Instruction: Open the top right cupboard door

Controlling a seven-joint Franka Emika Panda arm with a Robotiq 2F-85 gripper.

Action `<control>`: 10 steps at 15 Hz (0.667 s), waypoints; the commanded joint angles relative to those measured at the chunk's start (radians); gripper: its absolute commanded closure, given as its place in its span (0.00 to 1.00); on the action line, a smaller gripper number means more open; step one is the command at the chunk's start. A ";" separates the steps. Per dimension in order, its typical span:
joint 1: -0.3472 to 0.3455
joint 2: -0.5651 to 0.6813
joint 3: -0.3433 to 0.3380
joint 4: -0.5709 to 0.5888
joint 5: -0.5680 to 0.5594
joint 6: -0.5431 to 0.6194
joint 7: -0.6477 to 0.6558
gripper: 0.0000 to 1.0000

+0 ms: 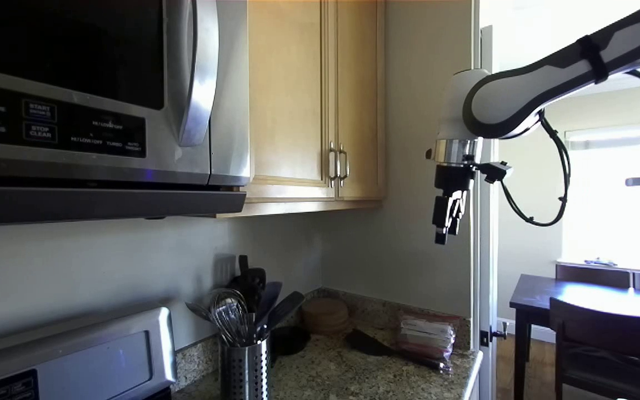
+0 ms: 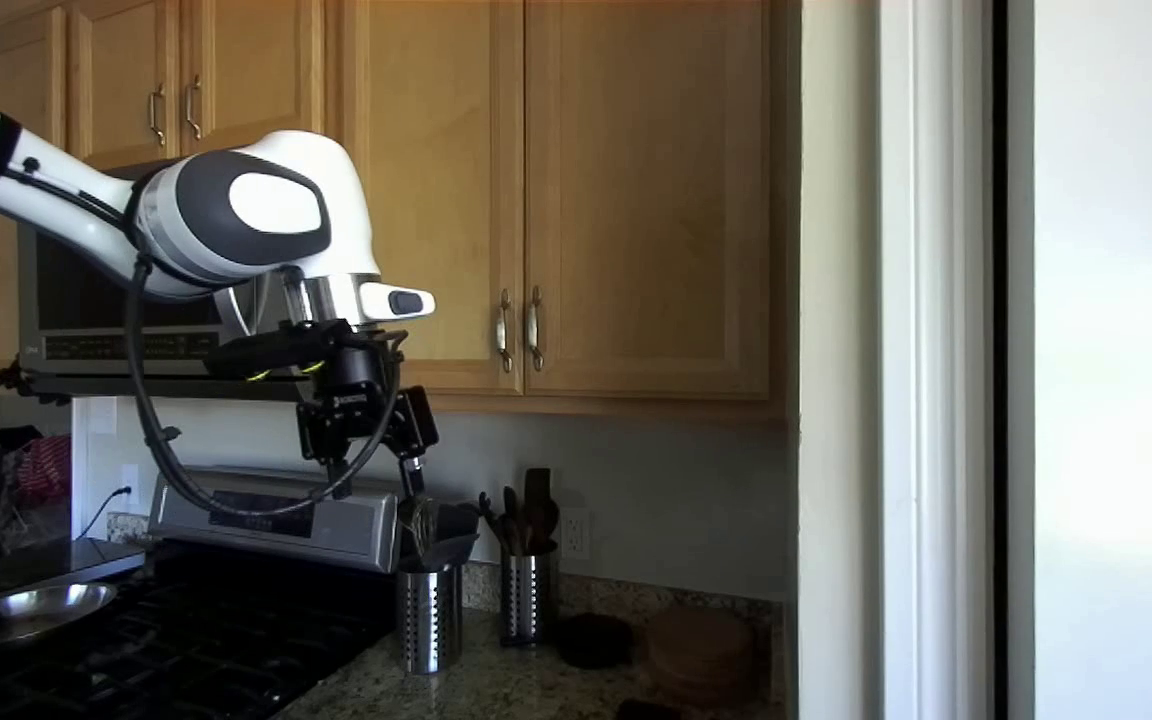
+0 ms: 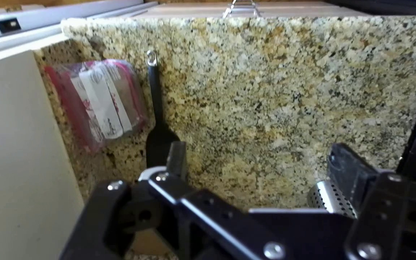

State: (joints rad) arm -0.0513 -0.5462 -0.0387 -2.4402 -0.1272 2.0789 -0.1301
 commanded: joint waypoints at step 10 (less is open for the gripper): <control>0.004 0.284 -0.074 0.328 0.108 0.140 -0.071 0.00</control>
State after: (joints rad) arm -0.0431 -0.3200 -0.1153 -2.1906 -0.0519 2.2109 -0.2703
